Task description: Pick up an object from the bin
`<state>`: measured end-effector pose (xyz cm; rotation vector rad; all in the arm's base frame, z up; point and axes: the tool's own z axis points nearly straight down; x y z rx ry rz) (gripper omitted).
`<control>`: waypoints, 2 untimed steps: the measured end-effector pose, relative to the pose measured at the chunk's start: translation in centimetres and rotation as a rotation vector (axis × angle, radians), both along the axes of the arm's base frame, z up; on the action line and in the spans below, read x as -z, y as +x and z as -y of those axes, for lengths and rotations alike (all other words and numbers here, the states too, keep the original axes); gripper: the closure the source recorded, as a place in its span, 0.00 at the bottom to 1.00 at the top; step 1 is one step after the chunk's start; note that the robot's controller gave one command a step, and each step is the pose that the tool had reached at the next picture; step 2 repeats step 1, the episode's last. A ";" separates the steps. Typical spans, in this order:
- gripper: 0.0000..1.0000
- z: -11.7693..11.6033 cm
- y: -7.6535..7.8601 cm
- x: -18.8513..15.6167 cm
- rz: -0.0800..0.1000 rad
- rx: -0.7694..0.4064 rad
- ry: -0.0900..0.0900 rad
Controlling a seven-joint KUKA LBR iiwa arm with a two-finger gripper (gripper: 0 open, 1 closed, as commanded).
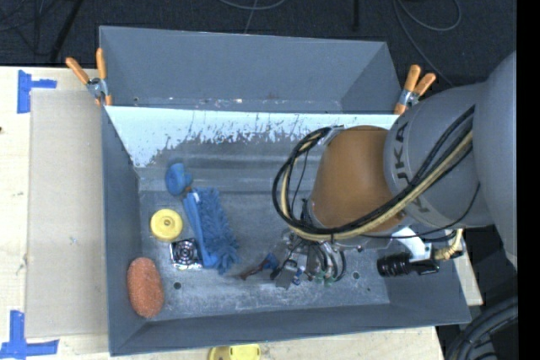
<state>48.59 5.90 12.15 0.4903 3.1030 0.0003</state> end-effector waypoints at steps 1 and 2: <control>1.00 0.0 -0.1 -1.0 -0.004 0.000 0.000; 1.00 0.0 -0.1 -1.0 -0.004 0.000 0.000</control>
Offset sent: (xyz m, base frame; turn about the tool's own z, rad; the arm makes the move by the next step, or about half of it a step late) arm -0.0001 0.0001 0.0045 0.0000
